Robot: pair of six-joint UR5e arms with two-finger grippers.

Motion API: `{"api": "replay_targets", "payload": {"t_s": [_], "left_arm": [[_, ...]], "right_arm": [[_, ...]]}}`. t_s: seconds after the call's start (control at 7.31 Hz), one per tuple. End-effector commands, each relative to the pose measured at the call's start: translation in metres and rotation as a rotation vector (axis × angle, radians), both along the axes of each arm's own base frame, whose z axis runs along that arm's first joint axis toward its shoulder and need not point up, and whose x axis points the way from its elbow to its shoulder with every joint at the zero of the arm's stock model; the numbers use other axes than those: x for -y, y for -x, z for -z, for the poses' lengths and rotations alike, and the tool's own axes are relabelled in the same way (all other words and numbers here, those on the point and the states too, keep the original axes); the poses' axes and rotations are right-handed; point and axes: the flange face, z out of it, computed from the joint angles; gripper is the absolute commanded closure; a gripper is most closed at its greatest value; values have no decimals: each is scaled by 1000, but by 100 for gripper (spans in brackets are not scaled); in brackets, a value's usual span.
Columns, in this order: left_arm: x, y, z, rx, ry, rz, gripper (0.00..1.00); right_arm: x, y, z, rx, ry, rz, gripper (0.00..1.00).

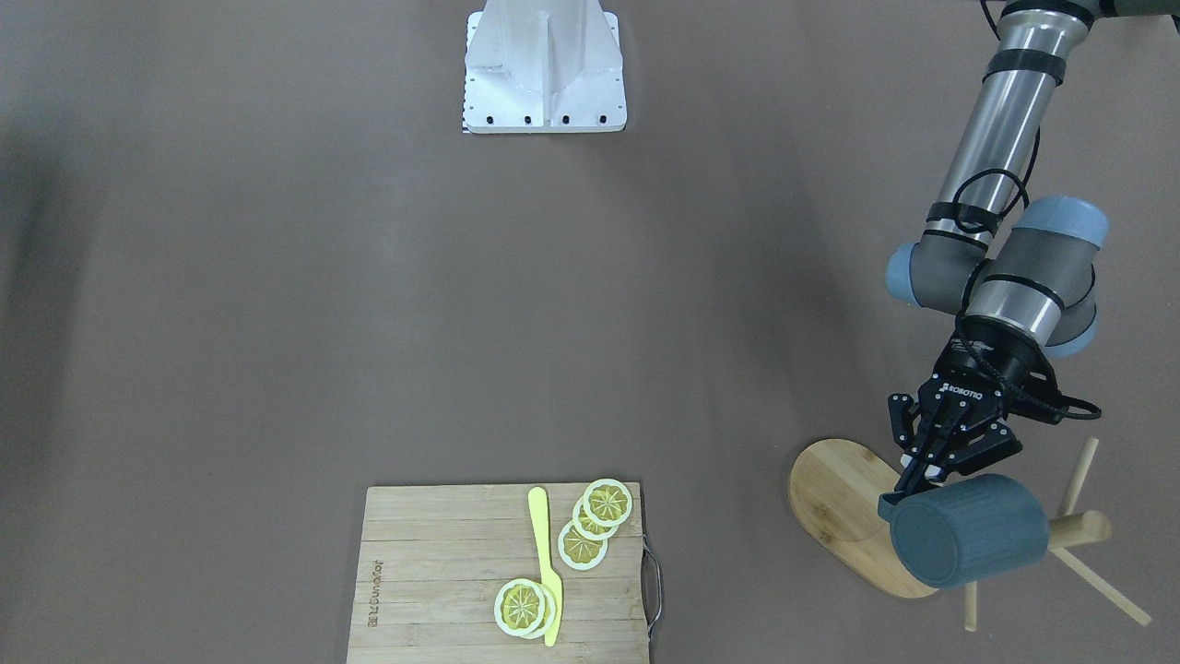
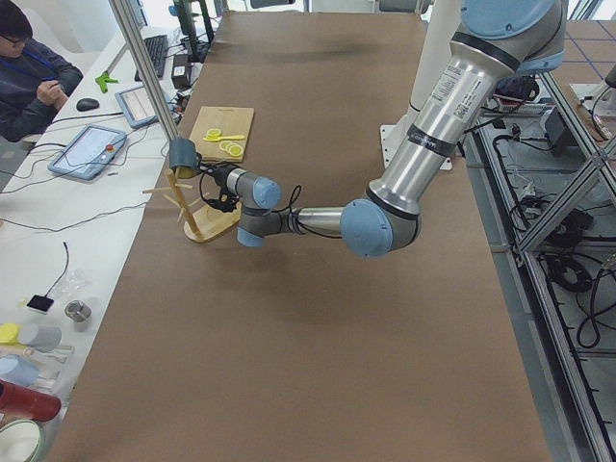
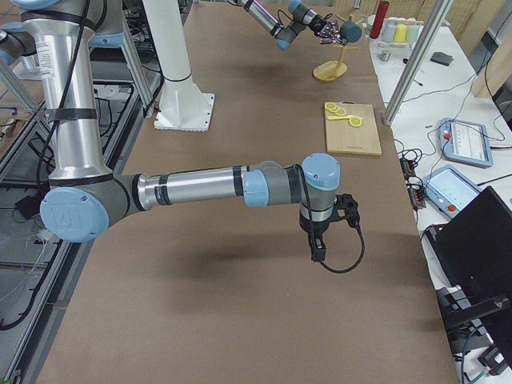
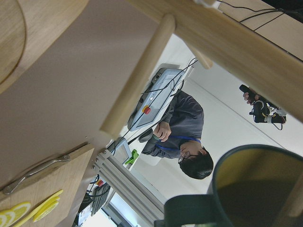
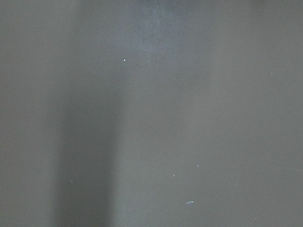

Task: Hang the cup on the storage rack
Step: 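Align the mug handle over a stand peg with the left gripper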

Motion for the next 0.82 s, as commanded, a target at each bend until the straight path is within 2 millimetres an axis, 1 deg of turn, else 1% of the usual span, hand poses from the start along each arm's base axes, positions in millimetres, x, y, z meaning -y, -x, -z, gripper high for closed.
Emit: {"api": "replay_targets", "payload": {"t_s": [0.0, 0.41, 0.55, 0.68], "left_arm": [[1, 0, -5, 4, 11, 2, 100], [0, 0, -6, -2, 9, -4, 100], [-4, 1, -6, -12, -11, -20, 100], [-10, 6, -15, -17, -22, -23, 100]], "right_arm": [[0, 0, 0, 0, 0, 0, 0], [0, -1, 2, 0, -3, -1, 0], [-1, 0, 2, 0, -2, -1, 0], [-1, 0, 2, 1, 2, -6, 0]]}}
